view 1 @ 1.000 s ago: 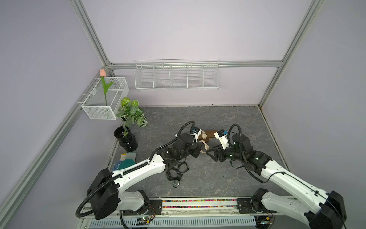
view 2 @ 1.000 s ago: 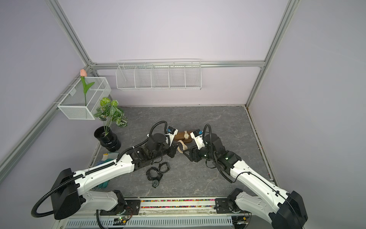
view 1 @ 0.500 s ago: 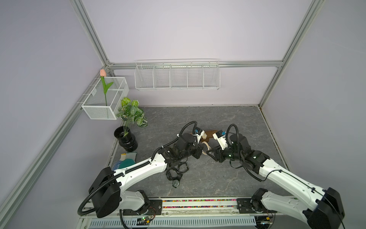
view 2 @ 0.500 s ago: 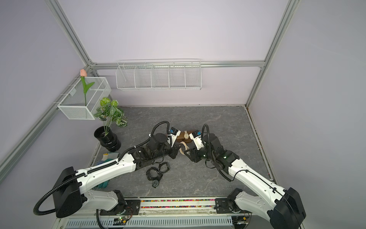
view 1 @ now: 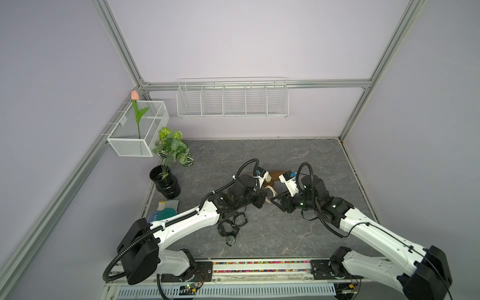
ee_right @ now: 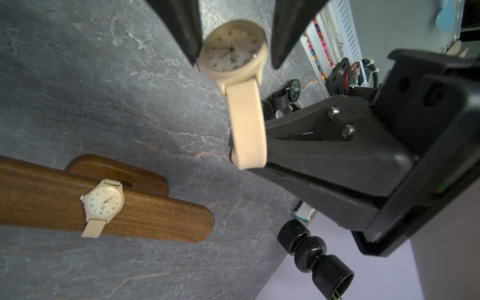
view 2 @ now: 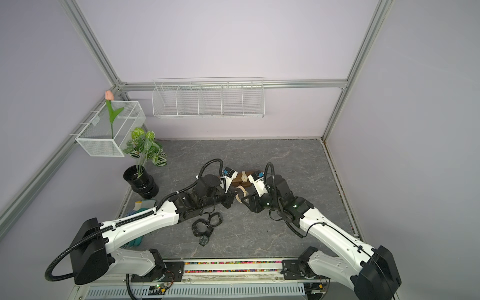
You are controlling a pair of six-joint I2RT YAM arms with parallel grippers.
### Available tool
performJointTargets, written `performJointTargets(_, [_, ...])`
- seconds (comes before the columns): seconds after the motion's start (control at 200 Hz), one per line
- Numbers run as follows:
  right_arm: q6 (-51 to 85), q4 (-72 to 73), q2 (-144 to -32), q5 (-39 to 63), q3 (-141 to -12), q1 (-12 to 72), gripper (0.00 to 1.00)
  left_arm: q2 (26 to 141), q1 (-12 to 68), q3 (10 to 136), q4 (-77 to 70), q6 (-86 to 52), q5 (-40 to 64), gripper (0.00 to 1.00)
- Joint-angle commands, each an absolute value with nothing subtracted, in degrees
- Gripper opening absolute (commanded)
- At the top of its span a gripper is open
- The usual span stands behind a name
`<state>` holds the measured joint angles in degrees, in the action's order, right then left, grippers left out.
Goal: Place watch on stand
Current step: Pick up the watch at the center of the board.
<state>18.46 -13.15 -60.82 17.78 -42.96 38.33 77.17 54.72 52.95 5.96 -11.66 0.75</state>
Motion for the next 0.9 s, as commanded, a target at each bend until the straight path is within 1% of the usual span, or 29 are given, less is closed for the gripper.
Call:
performJointTargets(0.0, [17.5, -13.7, -60.0, 17.2, -43.3, 38.1, 0.54, 77.5, 54.9, 54.6, 5.4, -10.0, 4.1, 0.0])
performJointTargets(0.095, [17.3, -13.7, -59.1, 17.3, -43.2, 38.1, 0.55, 76.7, 54.9, 53.5, 4.8, -9.5, 5.2, 0.0])
performJointTargets(0.25, [16.6, -14.7, -59.1, 17.2, -43.5, 38.1, 0.54, 76.0, 54.9, 53.2, 4.5, -9.0, 6.2, 0.0])
performJointTargets(0.385, [16.6, -14.7, -59.3, 17.7, -43.7, 38.2, 0.46, 75.8, 55.0, 53.1, 4.1, -8.9, 6.5, 0.0])
performJointTargets(0.51, [16.7, -14.8, -58.9, 18.0, -43.9, 38.2, 0.4, 76.0, 54.9, 53.0, 4.3, -8.8, 6.3, 0.0])
performJointTargets(0.895, [17.0, -15.4, -58.4, 17.1, -44.2, 38.1, 0.36, 77.3, 54.9, 53.4, 5.1, -8.8, 6.1, 0.0])
